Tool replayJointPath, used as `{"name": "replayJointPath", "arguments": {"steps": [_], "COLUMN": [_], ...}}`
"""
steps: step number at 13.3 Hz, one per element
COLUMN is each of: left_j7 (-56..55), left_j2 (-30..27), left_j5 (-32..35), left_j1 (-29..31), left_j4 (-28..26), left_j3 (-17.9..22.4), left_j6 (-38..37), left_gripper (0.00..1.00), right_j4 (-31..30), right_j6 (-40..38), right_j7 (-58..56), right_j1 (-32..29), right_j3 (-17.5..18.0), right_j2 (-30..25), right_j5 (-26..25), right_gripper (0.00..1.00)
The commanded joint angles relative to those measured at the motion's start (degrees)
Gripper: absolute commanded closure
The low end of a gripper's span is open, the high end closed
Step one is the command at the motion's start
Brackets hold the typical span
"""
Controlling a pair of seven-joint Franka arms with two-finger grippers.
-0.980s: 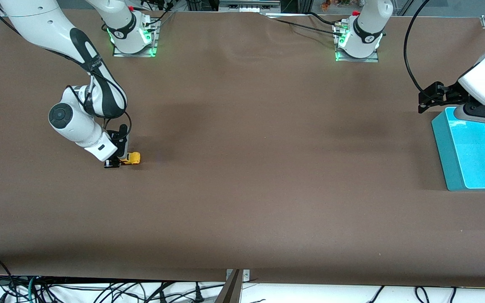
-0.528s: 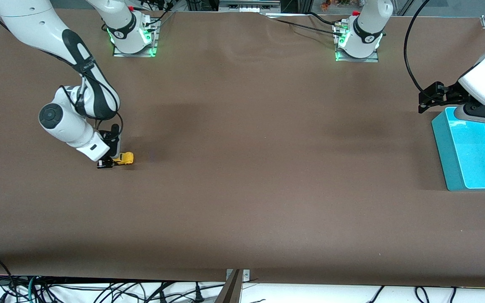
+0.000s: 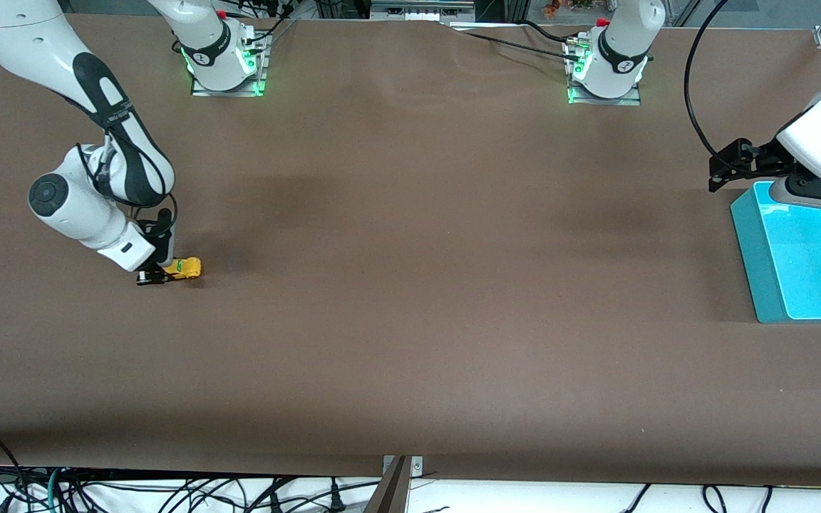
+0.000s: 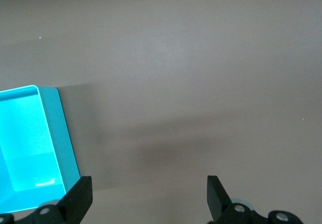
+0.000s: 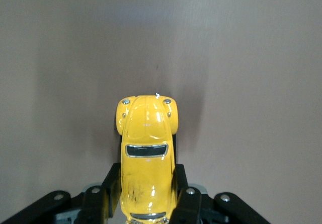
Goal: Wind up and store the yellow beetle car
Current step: 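Carry the car toward the table middle and open the right gripper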
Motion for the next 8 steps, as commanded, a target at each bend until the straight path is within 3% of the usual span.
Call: {"name": "replayJointPath", "arguments": {"steps": [1, 8], "left_j7": [-0.2, -0.1], "left_j2": [0.9, 0.9], "left_j5": [-0.2, -0.3], "left_j1": [0.0, 0.2], "left_j4": [2.1, 2.0], "left_j3": [0.0, 0.0], "left_j6": [-1.4, -1.4], "left_gripper": [0.00, 0.00], "right_j4": [-0.3, 0.5], "right_j6": [0.3, -0.2], "right_j7": [-4.0, -8.1], "right_j1": [-3.9, -8.3], "right_j3": [0.8, 2.0], "right_j2": [2.7, 3.1], "right_j5": [0.0, 0.2], "right_gripper": [0.78, 0.76]}}
